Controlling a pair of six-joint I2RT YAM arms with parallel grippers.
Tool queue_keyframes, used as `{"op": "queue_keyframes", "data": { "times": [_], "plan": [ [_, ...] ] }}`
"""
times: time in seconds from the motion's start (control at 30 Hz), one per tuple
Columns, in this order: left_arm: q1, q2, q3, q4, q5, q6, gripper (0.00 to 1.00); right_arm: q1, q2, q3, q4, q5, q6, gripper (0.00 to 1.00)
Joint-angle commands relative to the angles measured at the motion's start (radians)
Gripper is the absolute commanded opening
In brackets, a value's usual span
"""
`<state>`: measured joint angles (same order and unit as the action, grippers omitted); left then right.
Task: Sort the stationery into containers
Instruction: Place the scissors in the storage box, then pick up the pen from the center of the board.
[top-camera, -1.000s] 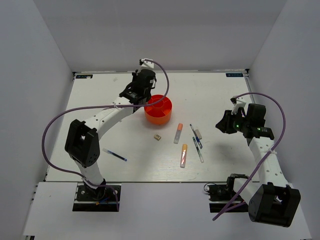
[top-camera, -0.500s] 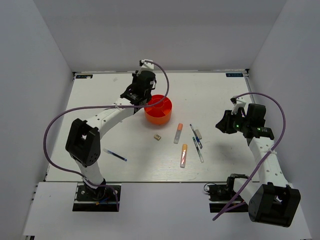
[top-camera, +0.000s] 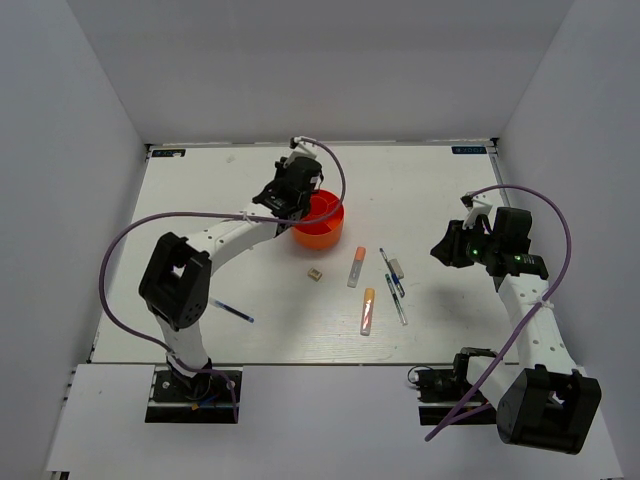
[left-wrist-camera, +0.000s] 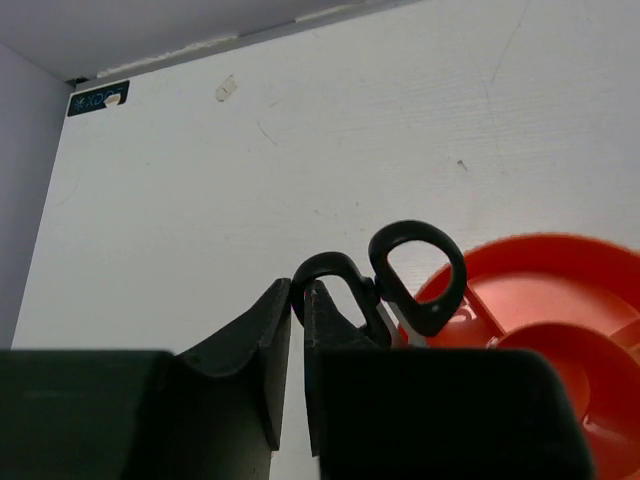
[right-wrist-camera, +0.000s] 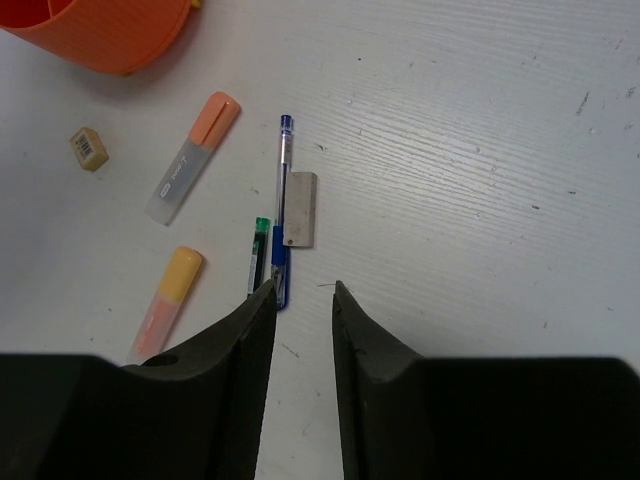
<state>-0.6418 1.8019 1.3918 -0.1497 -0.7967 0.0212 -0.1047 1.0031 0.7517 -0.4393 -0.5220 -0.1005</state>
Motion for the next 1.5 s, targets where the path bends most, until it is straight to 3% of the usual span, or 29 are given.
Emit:
{"op": "queue_keyframes", "data": {
  "times": [0.0,0.03,0.23,0.47,0.53,0.57,0.6,0.67,0.7,0.77,0.83,0.9,0.93,0.97,1.0,1.03,1.07,1.13,1.23,1.47],
  "plan": [
    [-0.024,-0.039,-0.033,0.018,0.001,-0.014,0.25,-0.007,0.005,0.005,0.028,0.002,-0.002,0.33],
    [-0.024,-0.042,-0.043,0.016,-0.004,-0.014,0.3,-0.007,0.005,0.008,0.028,0.002,-0.001,0.33],
    [-0.038,-0.072,-0.063,-0.005,-0.009,-0.052,0.41,-0.006,0.003,0.005,0.028,0.002,-0.004,0.36],
    [-0.067,-0.142,-0.073,-0.019,-0.025,-0.046,0.5,-0.006,-0.003,0.003,0.027,-0.001,-0.005,0.37],
    [-0.078,-0.2,-0.079,-0.03,-0.033,-0.046,0.5,-0.007,-0.001,0.005,0.027,-0.001,-0.004,0.42],
    [-0.085,-0.217,-0.095,-0.033,-0.035,-0.052,0.49,-0.007,-0.004,0.005,0.025,0.0,-0.007,0.45],
    [-0.088,-0.252,-0.102,-0.071,-0.038,-0.055,0.41,-0.007,-0.001,0.003,0.025,-0.001,-0.008,0.56],
    [-0.091,-0.314,-0.147,-0.117,-0.029,-0.125,0.28,-0.009,-0.004,0.005,0.024,-0.003,-0.011,0.66],
    [-0.093,-0.378,-0.158,-0.192,-0.021,-0.198,0.13,-0.009,-0.001,0.006,0.024,-0.007,-0.018,0.68],
    [-0.084,-0.42,-0.203,-0.268,0.004,-0.254,0.02,-0.007,0.002,0.008,0.016,-0.013,-0.019,0.68],
    [-0.053,-0.498,-0.25,-0.388,0.046,-0.401,0.0,-0.007,0.008,0.009,0.013,-0.019,-0.021,0.56],
    [-0.001,-0.552,-0.305,-0.52,0.169,-0.536,0.0,-0.007,0.012,0.011,0.005,-0.035,-0.022,0.33],
    [0.017,-0.567,-0.324,-0.559,0.2,-0.585,0.07,-0.004,0.012,0.011,0.005,-0.036,-0.024,0.08],
    [0.068,-0.602,-0.348,-0.639,0.235,-0.707,0.23,-0.004,0.017,0.011,0.002,-0.041,-0.025,0.0],
    [0.082,-0.634,-0.402,-0.66,0.317,-0.746,0.41,-0.003,0.017,0.012,0.004,-0.044,-0.025,0.0],
    [0.094,-0.651,-0.463,-0.688,0.339,-0.777,0.68,-0.003,0.019,0.014,0.001,-0.05,-0.027,0.0],
    [0.138,-0.668,-0.52,-0.692,0.385,-0.872,0.75,-0.003,0.023,0.014,0.002,-0.049,-0.03,0.05],
    [0.174,-0.708,-0.585,-0.694,0.482,-0.933,0.75,-0.001,0.029,0.017,-0.001,-0.049,-0.03,0.14],
    [0.266,-0.696,-0.663,-0.702,0.612,-1.029,0.75,-0.001,0.035,0.02,-0.004,-0.05,-0.031,0.16],
    [0.347,-0.608,-0.694,-0.706,0.663,-1.13,0.69,-0.004,0.028,0.017,-0.007,-0.041,-0.033,0.18]
  ]
}}
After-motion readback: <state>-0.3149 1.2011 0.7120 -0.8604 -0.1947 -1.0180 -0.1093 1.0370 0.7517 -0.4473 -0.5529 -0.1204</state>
